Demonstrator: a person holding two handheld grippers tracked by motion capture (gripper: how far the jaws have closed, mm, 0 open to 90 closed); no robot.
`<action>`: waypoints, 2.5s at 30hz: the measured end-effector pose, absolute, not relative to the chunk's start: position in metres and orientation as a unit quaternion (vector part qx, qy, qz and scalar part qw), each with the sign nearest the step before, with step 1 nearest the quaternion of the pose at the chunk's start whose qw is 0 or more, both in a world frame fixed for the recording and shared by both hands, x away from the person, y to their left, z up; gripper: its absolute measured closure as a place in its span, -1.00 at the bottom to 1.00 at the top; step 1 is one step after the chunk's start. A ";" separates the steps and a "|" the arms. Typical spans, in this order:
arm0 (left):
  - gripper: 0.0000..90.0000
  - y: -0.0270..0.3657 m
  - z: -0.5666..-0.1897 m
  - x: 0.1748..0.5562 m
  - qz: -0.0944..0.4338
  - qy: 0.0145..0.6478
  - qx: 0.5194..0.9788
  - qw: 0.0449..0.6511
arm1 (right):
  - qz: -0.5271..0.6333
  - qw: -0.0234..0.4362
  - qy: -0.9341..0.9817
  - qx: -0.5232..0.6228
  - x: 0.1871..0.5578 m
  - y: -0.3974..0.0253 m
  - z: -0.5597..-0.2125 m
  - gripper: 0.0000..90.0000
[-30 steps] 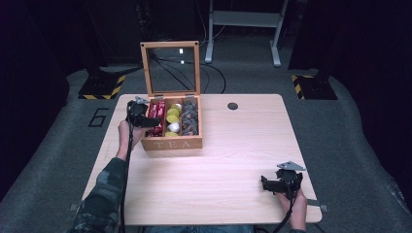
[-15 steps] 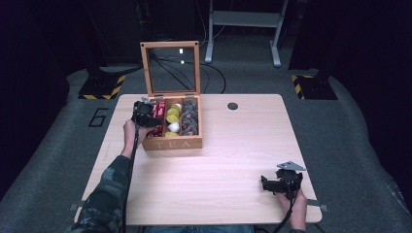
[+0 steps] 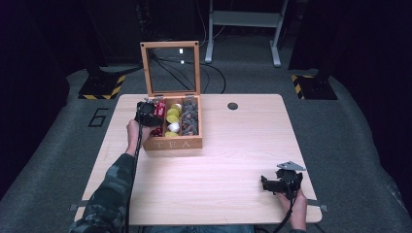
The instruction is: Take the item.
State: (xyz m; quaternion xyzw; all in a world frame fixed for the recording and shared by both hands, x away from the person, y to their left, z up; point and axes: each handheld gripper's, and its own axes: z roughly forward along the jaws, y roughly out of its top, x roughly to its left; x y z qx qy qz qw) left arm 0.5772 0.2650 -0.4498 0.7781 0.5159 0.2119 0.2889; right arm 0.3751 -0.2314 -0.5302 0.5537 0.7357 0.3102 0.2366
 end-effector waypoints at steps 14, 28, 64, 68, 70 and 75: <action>0.76 0.270 -0.449 0.576 0.219 0.533 0.760 0.302 | 0.310 0.237 0.736 0.553 0.375 -0.231 -0.530 -1.00; 0.78 0.273 -0.448 0.574 0.214 0.540 0.751 0.313 | 0.311 0.237 0.735 0.554 0.375 -0.231 -0.530 -1.00; 0.79 0.281 -0.427 0.559 0.226 0.528 0.741 0.347 | 0.311 0.237 0.735 0.554 0.375 -0.231 -0.530 -1.00; 0.79 0.282 -0.424 0.556 0.225 0.529 0.742 0.344 | 0.311 0.237 0.735 0.554 0.375 -0.231 -0.530 -1.00; 0.79 0.283 -0.423 0.554 0.226 0.527 0.742 0.348 | 0.312 0.236 0.733 0.556 0.375 -0.231 -0.530 -1.00; 0.79 0.284 -0.417 0.550 0.228 0.522 0.743 0.353 | 0.310 0.237 0.736 0.553 0.375 -0.231 -0.530 -1.00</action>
